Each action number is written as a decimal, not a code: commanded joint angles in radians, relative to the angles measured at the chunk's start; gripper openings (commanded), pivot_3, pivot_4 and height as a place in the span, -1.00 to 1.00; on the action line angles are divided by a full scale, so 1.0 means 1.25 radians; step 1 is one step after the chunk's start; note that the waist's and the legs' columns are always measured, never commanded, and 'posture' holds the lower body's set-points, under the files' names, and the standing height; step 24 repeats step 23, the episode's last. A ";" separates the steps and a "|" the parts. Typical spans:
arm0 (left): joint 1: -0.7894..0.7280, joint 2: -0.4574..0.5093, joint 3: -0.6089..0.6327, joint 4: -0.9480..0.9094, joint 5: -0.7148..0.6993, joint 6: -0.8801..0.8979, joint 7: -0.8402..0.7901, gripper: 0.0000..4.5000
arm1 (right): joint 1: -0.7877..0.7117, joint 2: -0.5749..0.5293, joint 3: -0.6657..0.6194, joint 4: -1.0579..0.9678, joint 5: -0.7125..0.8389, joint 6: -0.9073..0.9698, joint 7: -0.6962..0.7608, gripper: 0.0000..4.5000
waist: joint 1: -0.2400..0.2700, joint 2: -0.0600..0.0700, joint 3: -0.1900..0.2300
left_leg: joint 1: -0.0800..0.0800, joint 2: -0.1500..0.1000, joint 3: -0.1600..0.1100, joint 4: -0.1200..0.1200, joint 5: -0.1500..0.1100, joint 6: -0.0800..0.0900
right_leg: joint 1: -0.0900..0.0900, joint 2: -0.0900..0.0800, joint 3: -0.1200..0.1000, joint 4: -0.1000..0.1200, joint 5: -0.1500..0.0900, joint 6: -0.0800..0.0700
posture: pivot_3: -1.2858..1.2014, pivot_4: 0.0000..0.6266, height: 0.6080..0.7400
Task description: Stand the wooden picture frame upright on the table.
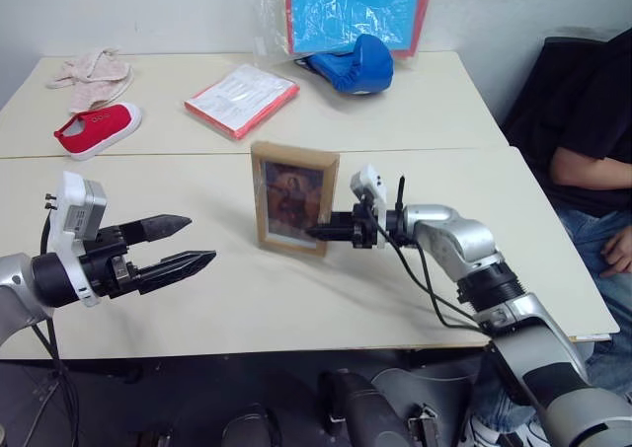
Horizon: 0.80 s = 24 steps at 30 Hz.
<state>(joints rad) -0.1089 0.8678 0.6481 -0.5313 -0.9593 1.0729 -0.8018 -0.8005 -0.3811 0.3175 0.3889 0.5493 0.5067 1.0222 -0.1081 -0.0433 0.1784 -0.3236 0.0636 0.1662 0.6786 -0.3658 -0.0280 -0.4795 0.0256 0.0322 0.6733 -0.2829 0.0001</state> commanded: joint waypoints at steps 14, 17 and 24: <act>-0.047 0.075 -0.059 0.097 0.009 -0.097 -0.063 1.00 | 0.023 -0.353 -0.204 -0.305 0.068 0.208 0.209 0.99 | 0.019 0.001 0.001 | -0.003 0.000 -0.001 0.000 -0.001 0.001 | -0.002 0.000 -0.001 -0.004 0.001 0.001 | 0.03 -0.52 1.00; -0.043 0.116 -0.079 0.114 0.055 -0.154 -0.118 1.00 | 0.001 -0.448 -0.284 -0.290 0.140 0.288 0.272 0.99 | 0.016 0.001 0.001 | -0.003 0.000 0.000 -0.001 -0.001 0.002 | -0.001 0.000 -0.001 -0.006 0.001 0.001 | 0.03 -0.52 1.00; -0.121 0.180 -0.137 0.176 0.112 -0.238 -0.187 1.00 | 0.056 -0.467 -0.326 -0.338 0.162 0.295 0.266 0.99 | 0.017 0.001 0.001 | -0.001 0.000 0.000 -0.003 -0.001 0.002 | 0.001 0.001 -0.001 -0.009 0.001 0.001 | 0.03 -0.52 1.00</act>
